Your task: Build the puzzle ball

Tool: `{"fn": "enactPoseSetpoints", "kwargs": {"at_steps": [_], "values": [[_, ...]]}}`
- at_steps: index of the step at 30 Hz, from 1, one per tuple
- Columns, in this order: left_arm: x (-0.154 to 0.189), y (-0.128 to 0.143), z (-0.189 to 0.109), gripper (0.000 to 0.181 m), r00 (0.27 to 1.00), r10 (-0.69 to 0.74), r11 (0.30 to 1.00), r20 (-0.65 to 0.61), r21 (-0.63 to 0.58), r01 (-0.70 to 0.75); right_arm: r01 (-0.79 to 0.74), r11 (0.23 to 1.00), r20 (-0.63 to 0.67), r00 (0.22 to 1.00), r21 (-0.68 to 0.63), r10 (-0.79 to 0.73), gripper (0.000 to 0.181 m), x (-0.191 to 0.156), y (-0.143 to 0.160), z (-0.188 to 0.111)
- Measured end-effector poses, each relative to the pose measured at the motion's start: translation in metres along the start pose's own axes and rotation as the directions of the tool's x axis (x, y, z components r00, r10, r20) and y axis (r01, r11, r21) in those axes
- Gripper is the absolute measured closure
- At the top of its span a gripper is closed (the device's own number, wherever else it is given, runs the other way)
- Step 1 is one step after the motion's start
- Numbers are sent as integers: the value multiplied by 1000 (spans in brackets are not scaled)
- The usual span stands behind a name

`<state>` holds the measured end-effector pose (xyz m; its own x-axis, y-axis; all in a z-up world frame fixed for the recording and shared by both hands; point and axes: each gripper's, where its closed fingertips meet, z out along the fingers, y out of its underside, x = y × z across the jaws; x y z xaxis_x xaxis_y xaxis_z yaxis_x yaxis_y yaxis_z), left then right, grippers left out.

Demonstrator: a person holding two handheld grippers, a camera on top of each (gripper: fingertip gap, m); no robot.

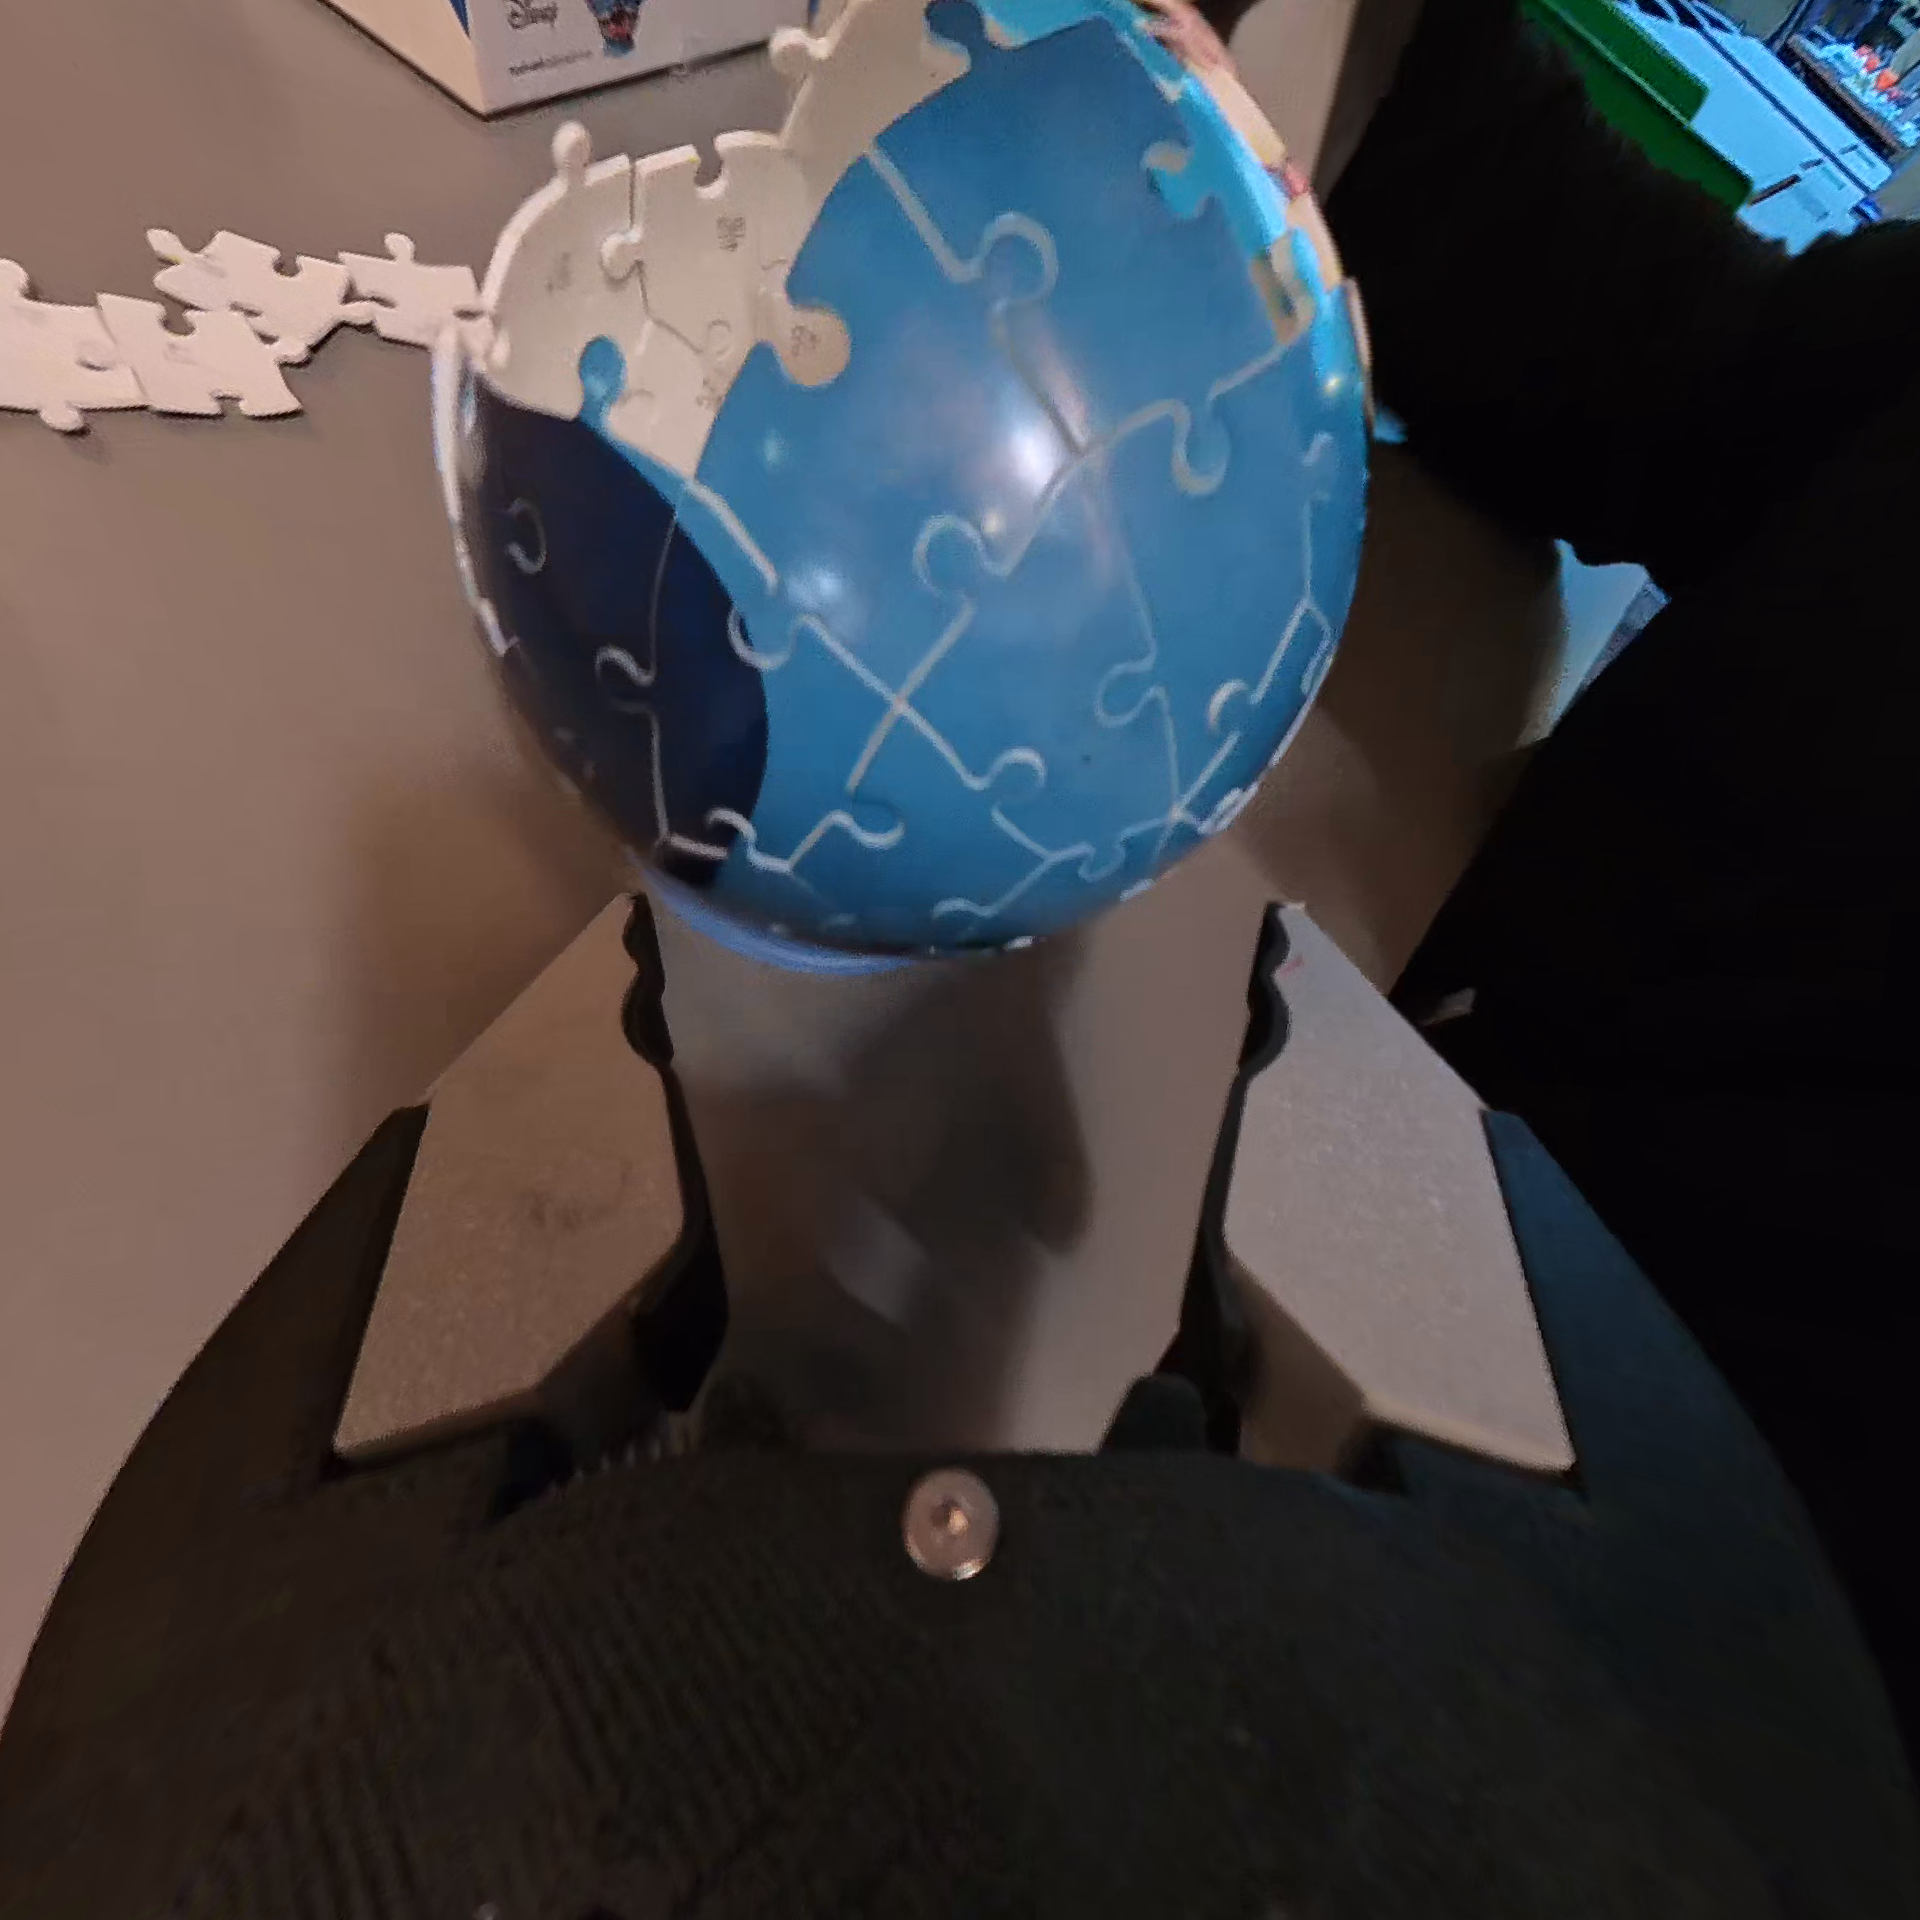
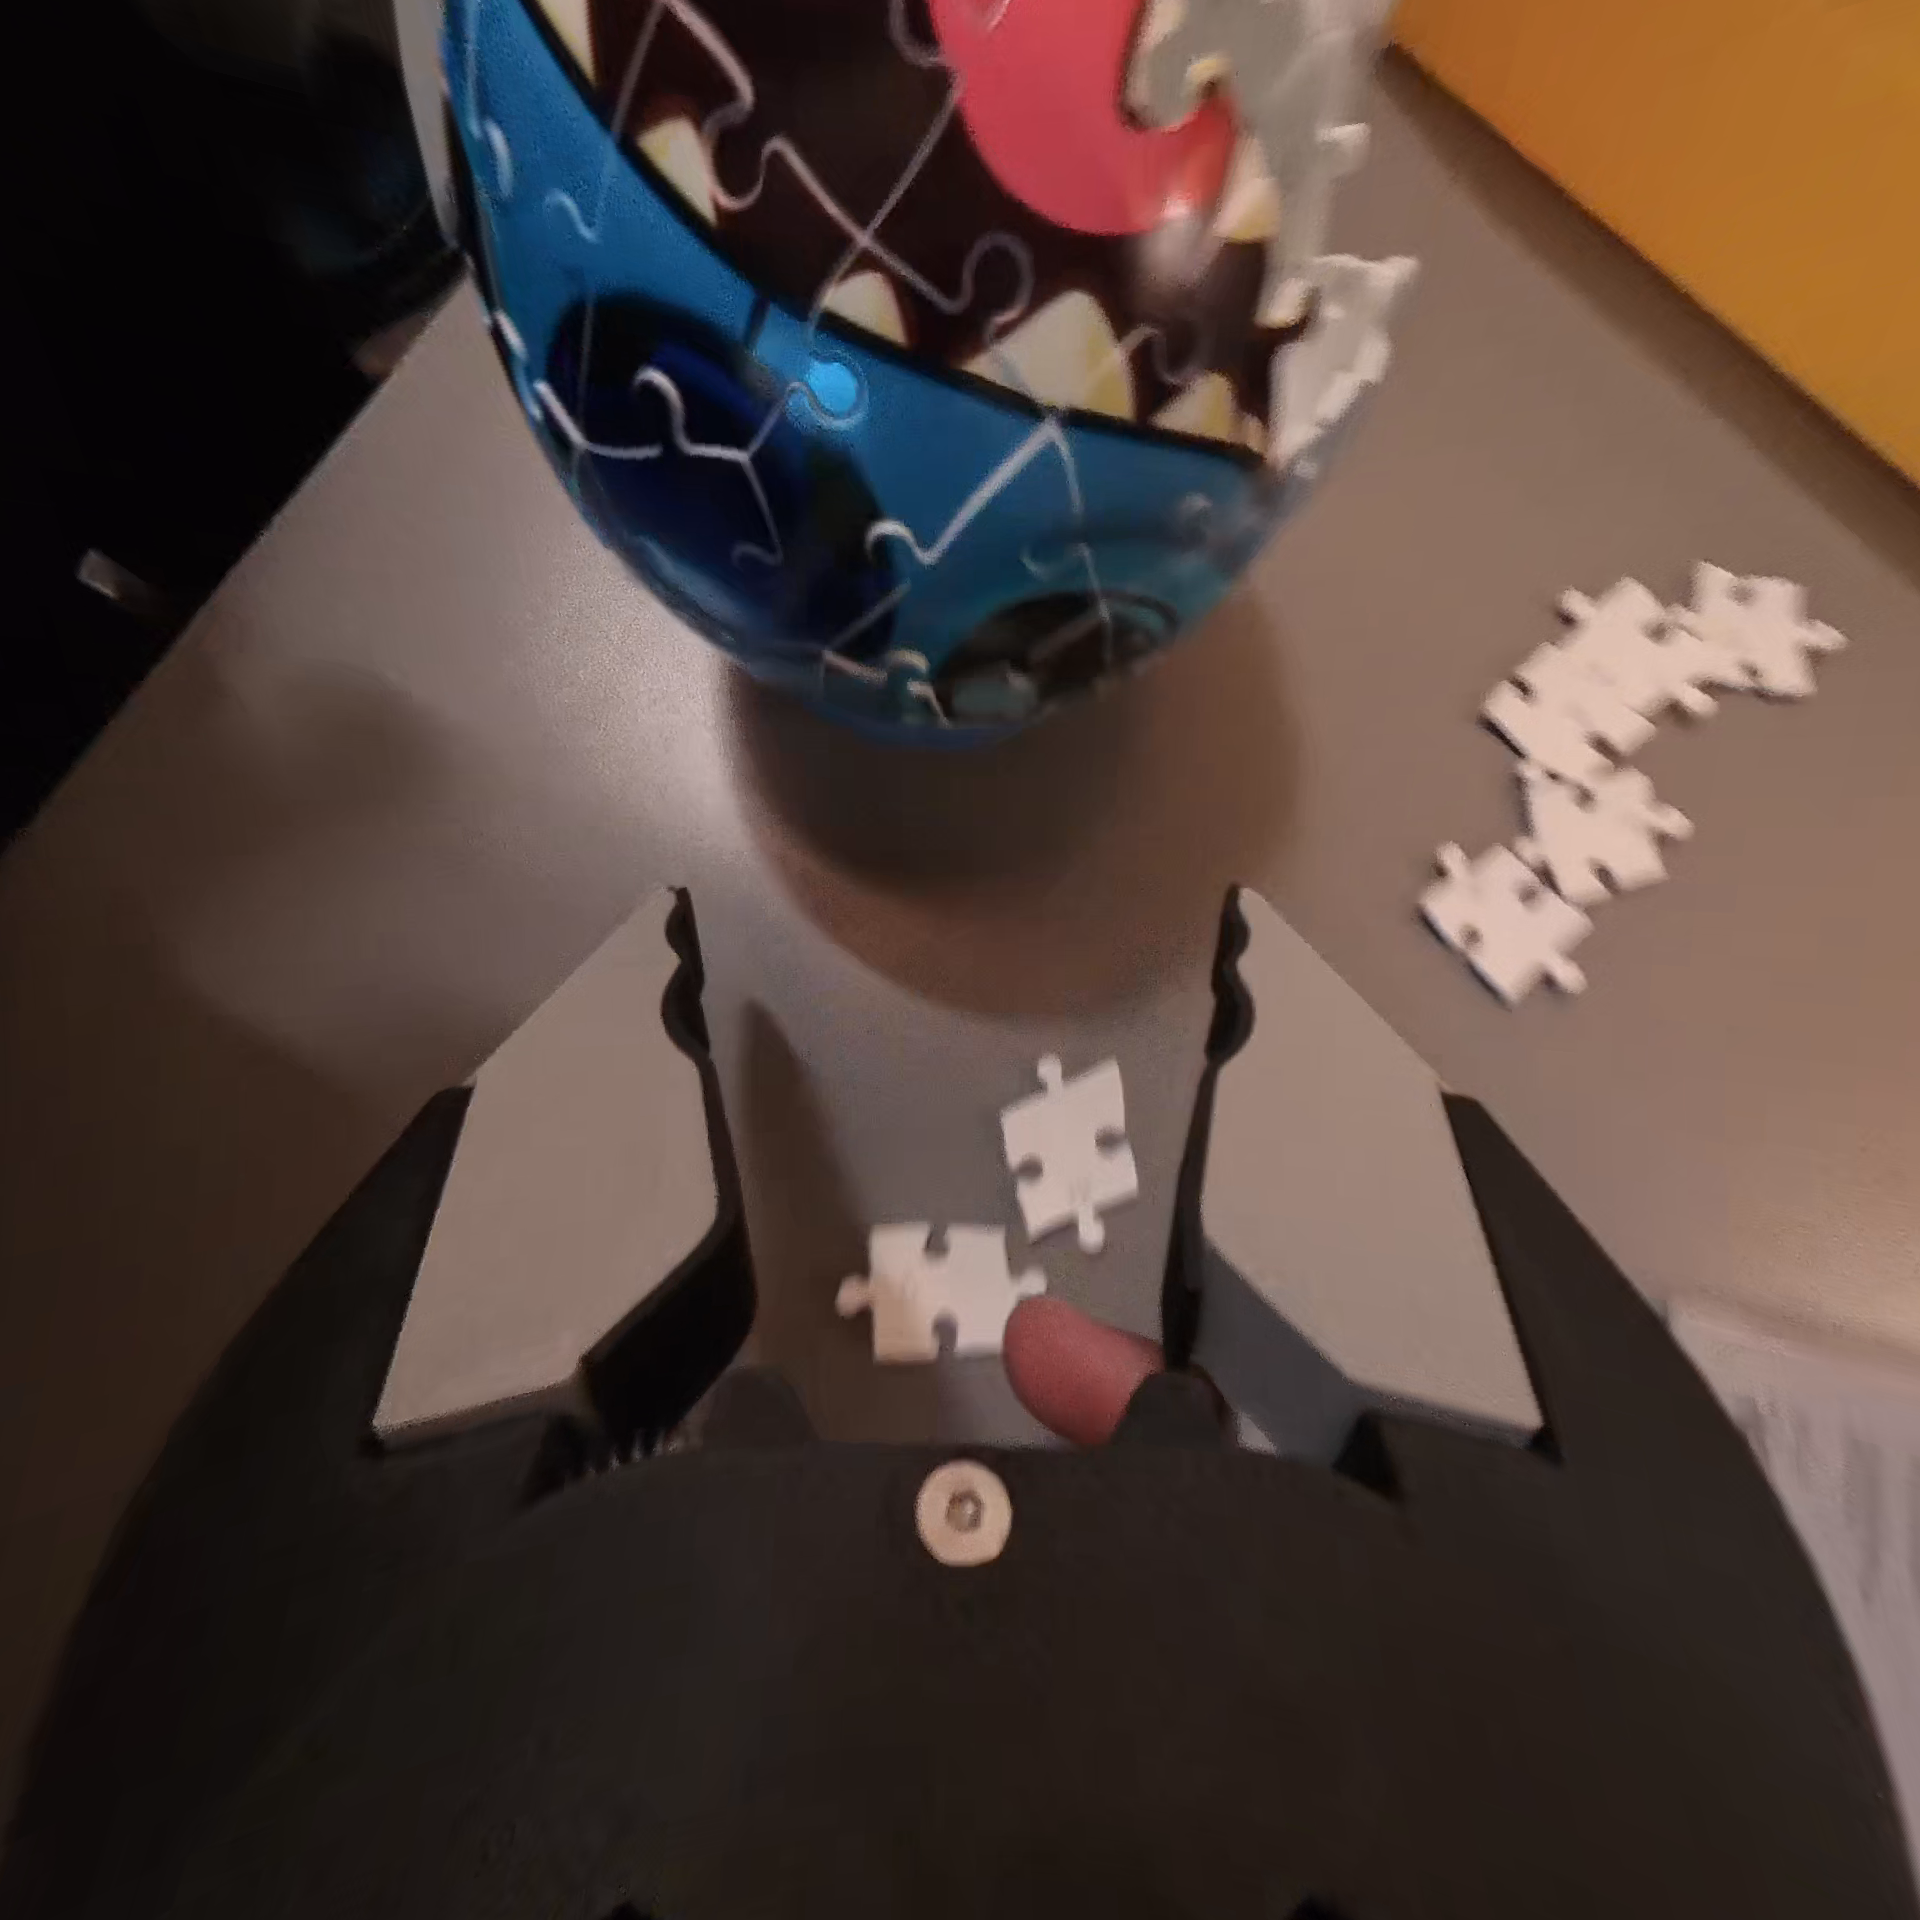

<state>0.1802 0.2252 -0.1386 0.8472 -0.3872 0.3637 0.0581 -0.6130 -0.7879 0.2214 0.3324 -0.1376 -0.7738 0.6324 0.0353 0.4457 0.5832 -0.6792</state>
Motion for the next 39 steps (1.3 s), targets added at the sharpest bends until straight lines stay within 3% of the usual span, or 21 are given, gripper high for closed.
{"fn": "enactPoseSetpoints", "kwargs": {"at_steps": [5,10,16,21,26,33,39], "values": [[-18,6,-28,72,995,3,998,100,60,-9,-121,959,-205,963,255,176,91,3,7,-69],[-36,-2,-46,73,984,0,989,178,146,-26,-205,871,-341,861,447,377,89,-4,49,-100],[-39,-7,-51,73,982,34,978,188,194,-71,-210,807,-394,787,552,475,90,-22,70,-138],[-35,-13,-55,72,980,51,965,190,242,-97,-185,814,-493,715,551,496,94,-25,95,-151],[-23,-39,-71,72,983,78,923,168,360,-135,-185,807,-524,675,560,519,92,-16,105,-156],[-47,-59,-65,70,953,158,917,260,321,-239,-193,804,-484,712,562,509,88,-15,103,-152],[-46,-65,-56,75,966,197,876,168,412,-251,-198,781,-421,751,592,509,89,-19,98,-153]]}}
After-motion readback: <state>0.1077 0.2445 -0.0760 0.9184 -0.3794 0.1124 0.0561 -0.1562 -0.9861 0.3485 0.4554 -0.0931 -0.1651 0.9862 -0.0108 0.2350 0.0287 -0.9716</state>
